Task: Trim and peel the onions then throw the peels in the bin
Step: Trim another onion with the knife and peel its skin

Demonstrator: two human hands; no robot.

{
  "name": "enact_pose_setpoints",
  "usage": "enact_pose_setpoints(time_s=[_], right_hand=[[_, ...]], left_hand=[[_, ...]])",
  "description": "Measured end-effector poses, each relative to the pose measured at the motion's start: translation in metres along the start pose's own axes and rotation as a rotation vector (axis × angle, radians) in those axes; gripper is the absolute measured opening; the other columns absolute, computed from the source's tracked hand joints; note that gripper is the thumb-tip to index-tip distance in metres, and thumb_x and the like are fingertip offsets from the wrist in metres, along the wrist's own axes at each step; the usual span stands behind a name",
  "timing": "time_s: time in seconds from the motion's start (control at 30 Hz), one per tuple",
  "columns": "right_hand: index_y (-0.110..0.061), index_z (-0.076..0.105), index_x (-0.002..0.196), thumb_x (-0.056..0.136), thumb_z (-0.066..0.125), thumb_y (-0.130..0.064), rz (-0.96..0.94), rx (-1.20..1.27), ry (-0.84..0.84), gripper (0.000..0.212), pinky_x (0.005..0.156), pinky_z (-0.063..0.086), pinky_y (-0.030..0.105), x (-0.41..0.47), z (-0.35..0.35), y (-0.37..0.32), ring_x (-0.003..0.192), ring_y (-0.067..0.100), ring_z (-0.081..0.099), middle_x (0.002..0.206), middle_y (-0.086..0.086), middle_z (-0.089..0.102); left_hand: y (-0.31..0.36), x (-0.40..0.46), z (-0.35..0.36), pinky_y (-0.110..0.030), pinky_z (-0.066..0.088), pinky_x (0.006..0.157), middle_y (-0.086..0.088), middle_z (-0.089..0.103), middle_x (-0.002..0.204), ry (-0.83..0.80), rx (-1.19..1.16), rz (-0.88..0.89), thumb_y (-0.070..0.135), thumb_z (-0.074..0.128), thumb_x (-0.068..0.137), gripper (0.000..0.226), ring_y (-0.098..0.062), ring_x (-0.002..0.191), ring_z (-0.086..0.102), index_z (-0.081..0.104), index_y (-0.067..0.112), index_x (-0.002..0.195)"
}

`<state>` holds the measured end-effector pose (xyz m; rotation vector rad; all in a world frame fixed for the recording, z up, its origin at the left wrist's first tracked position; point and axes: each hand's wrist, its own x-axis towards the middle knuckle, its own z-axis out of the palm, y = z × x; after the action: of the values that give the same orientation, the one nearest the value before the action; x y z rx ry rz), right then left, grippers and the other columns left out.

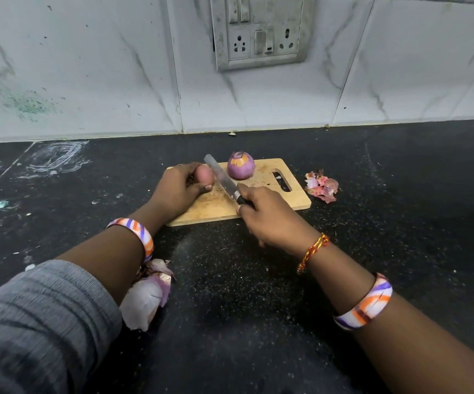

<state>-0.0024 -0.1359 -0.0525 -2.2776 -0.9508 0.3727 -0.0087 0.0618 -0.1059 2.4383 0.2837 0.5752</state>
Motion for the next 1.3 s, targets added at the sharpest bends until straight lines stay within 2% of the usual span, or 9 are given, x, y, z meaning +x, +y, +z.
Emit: enact_pose_setpoints(time_s=[0.13, 0.23, 0.37, 0.57, 0.7, 0.83, 0.93, 1.13, 1.3], right_hand=[[0.0, 0.05, 0.113, 0.096, 0.039, -0.01, -0.016, -0.026, 0.019, 0.023, 0.05, 0.051, 0.035, -0.001, 0.002, -0.003, 0.054, 0.027, 0.057, 0.071, 0.004, 0.051], [-0.003, 0.049, 0.117, 0.096, 0.038, -0.011, -0.037, -0.093, 0.009, 0.025, 0.045, 0.041, 0.019, 0.0, 0.003, -0.003, 0.058, 0.018, 0.049, 0.081, 0.006, 0.053], [-0.005, 0.046, 0.125, 0.096, 0.036, -0.01, -0.054, -0.181, -0.011, 0.031, 0.062, 0.044, 0.031, 0.002, 0.003, -0.01, 0.071, 0.021, 0.048, 0.101, 0.019, 0.061], [-0.003, 0.047, 0.118, 0.094, 0.036, -0.008, -0.038, -0.249, -0.036, 0.027, 0.062, 0.036, 0.03, 0.013, 0.002, -0.02, 0.07, 0.024, 0.047, 0.105, 0.02, 0.059], [-0.006, 0.038, 0.132, 0.093, 0.038, -0.007, -0.03, -0.339, -0.058, 0.038, 0.067, 0.036, 0.031, 0.004, 0.002, -0.019, 0.096, 0.032, 0.056, 0.11, 0.019, 0.056], [-0.006, 0.026, 0.142, 0.092, 0.04, -0.003, 0.016, -0.431, -0.082, 0.052, 0.07, 0.037, 0.032, 0.013, 0.015, -0.021, 0.105, 0.033, 0.056, 0.117, 0.018, 0.053], [-0.008, 0.029, 0.141, 0.093, 0.038, -0.005, 0.051, -0.333, -0.098, 0.049, 0.07, 0.041, 0.031, 0.016, 0.016, -0.015, 0.097, 0.031, 0.059, 0.111, 0.016, 0.055], [-0.012, 0.018, 0.148, 0.096, 0.035, -0.007, 0.041, -0.175, 0.038, 0.054, 0.063, 0.052, 0.036, -0.005, 0.003, 0.0, 0.056, 0.016, 0.051, 0.084, 0.007, 0.058], [-0.016, 0.015, 0.149, 0.097, 0.033, -0.008, -0.034, -0.13, 0.053, 0.055, 0.062, 0.05, 0.035, -0.003, 0.008, -0.005, 0.047, 0.01, 0.042, 0.075, 0.008, 0.056]], left_hand=[[-0.001, 0.001, 0.001, -0.025, 0.04, 0.085, -0.014, 0.063, 0.113, -0.004, 0.033, 0.017, 0.014, 0.065, 0.082, 0.044, -0.025, 0.102, 0.058, 0.054, 0.007, 0.124], [-0.001, 0.002, 0.001, -0.028, 0.041, 0.086, -0.015, 0.063, 0.113, -0.012, 0.066, 0.035, 0.012, 0.064, 0.082, 0.042, -0.026, 0.101, 0.058, 0.054, 0.007, 0.123], [0.001, 0.004, 0.001, -0.03, 0.042, 0.086, -0.017, 0.063, 0.112, -0.02, 0.084, 0.043, 0.009, 0.061, 0.083, 0.039, -0.029, 0.101, 0.058, 0.054, 0.005, 0.121], [-0.002, 0.005, 0.003, -0.026, 0.036, 0.077, -0.02, 0.064, 0.106, 0.001, 0.14, 0.082, 0.008, 0.06, 0.083, 0.034, -0.032, 0.095, 0.057, 0.056, 0.003, 0.116], [-0.003, 0.005, 0.005, -0.027, 0.036, 0.073, -0.021, 0.064, 0.097, -0.008, 0.128, 0.119, 0.004, 0.06, 0.081, 0.026, -0.032, 0.087, 0.056, 0.057, 0.002, 0.107], [-0.005, 0.007, 0.005, -0.026, 0.031, 0.069, -0.02, 0.062, 0.091, -0.008, 0.15, 0.143, 0.005, 0.061, 0.08, 0.023, -0.027, 0.079, 0.051, 0.056, 0.001, 0.102], [-0.006, 0.007, 0.007, -0.025, 0.033, 0.072, -0.022, 0.063, 0.096, 0.009, 0.14, 0.156, 0.003, 0.06, 0.08, 0.028, -0.034, 0.088, 0.056, 0.056, 0.0, 0.108], [-0.014, 0.011, 0.01, -0.039, 0.047, 0.077, -0.02, 0.065, 0.094, 0.016, 0.109, 0.165, 0.008, 0.062, 0.081, 0.025, -0.034, 0.086, 0.059, 0.057, 0.001, 0.105], [-0.015, 0.011, 0.01, -0.039, 0.048, 0.077, -0.019, 0.065, 0.094, 0.011, 0.096, 0.166, 0.006, 0.061, 0.08, 0.026, -0.032, 0.085, 0.058, 0.057, 0.003, 0.106]])
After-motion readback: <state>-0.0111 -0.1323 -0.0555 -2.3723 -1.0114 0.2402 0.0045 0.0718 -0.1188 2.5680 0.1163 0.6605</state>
